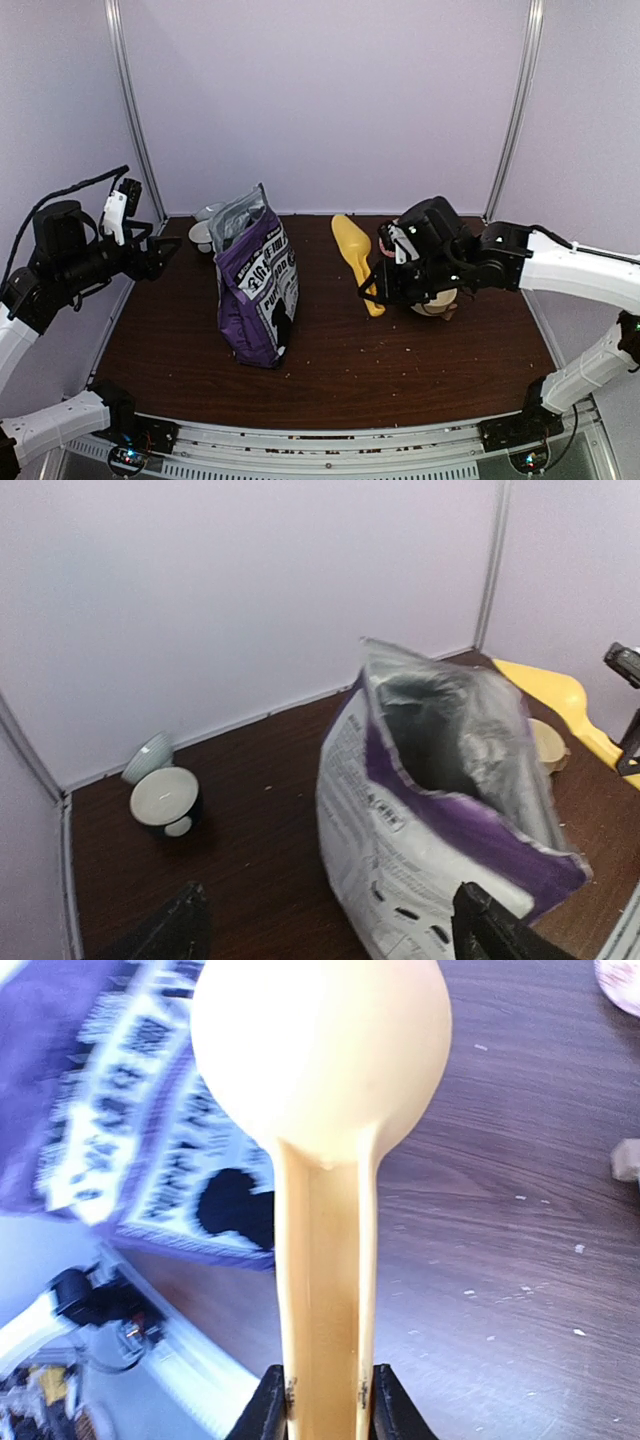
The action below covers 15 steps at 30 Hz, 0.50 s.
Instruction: Serve the pet food
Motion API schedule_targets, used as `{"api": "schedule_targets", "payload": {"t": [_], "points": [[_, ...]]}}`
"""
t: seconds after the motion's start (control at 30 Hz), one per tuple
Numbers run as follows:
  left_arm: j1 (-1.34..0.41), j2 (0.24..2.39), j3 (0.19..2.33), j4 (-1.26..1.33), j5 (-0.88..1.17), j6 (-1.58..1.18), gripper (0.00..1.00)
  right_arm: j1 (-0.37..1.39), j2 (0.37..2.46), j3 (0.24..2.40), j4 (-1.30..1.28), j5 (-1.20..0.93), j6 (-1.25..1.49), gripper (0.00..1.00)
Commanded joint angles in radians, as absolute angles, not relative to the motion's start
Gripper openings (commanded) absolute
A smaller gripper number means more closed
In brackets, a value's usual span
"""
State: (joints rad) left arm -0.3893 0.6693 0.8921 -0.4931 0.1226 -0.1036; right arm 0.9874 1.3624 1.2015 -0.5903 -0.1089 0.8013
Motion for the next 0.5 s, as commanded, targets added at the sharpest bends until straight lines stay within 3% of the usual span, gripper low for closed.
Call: {"api": "schedule_targets", "payload": {"t": [0.0, 0.2, 0.47], "points": [[-0.488, 0.728, 0.999, -0.377, 0.328, -0.125, 0.85, 0.974, 1.258, 1.213, -0.541, -0.427, 0.732, 0.16], [-0.704, 0.902, 1.162, -0.375, 0.42, -0.118, 0.86, 0.975, 1.188, 1.241, -0.438, -0.714, 0.817, 0.16], [-0.764, 1.061, 1.265, -0.324, 0.605, -0.16, 0.86, 0.978, 1.13, 1.197, -0.21, -0.902, 0.99, 0.13]]}}
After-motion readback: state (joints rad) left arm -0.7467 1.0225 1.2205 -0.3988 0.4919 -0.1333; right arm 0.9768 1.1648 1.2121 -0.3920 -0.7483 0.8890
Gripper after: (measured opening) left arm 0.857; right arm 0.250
